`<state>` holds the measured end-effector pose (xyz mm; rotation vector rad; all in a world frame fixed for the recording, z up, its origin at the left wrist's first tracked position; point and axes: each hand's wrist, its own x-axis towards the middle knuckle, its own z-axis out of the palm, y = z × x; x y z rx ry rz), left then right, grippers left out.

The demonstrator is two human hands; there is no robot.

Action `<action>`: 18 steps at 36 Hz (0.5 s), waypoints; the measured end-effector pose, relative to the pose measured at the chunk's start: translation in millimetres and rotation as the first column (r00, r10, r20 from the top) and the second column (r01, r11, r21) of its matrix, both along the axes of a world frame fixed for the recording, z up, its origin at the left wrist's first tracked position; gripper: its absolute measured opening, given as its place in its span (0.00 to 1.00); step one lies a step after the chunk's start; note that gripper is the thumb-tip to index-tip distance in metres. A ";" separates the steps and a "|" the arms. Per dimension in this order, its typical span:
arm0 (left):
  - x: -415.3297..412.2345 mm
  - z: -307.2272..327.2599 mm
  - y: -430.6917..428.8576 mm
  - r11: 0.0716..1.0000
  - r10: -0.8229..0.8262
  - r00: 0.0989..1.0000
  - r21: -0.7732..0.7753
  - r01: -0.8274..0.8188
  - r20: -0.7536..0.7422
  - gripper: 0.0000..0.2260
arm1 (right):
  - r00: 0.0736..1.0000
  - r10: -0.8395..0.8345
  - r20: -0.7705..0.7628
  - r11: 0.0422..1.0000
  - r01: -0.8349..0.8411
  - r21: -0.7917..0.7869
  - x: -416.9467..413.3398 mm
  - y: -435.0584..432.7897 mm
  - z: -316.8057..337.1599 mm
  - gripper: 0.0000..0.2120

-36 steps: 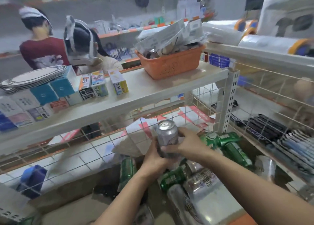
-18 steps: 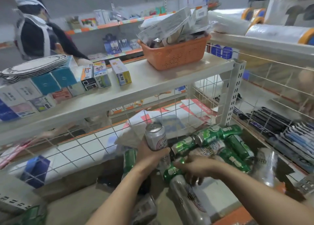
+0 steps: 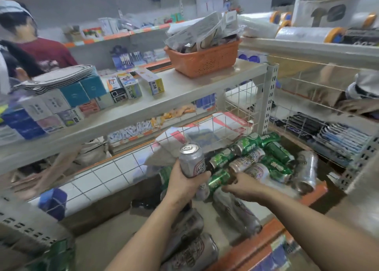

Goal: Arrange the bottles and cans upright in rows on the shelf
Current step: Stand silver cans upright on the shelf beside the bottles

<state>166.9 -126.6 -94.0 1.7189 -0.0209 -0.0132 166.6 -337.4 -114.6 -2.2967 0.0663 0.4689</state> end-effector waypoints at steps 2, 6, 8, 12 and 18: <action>-7.6 2.2 1.8 1.000 -0.015 1.000 -0.014 0.015 -0.002 0.32 | 0.999 -0.042 0.001 0.987 0.041 -0.154 -10.0 -1.9 -13.3 0.15; -38.5 2.8 20.3 0.997 -0.068 0.998 -0.029 0.068 0.014 0.32 | 0.992 -0.111 -0.066 0.956 0.089 -0.279 -50.9 5.7 -30.5 0.32; -53.1 -1.2 26.6 0.996 -0.086 0.996 -0.039 0.086 0.004 0.31 | 0.983 -0.154 -0.098 0.942 0.116 -0.314 -72.5 9.3 -41.6 0.41; -74.4 -15.3 36.3 0.993 -0.103 0.994 -0.060 0.101 -0.028 0.29 | 0.979 -0.204 -0.002 0.905 0.188 -0.382 -99.6 13.6 -62.5 0.38; -96.3 -18.9 45.1 0.996 -0.085 0.996 -0.042 0.083 -0.040 0.29 | 0.944 -0.259 0.204 0.918 0.307 -0.251 -107.1 11.6 -44.0 0.23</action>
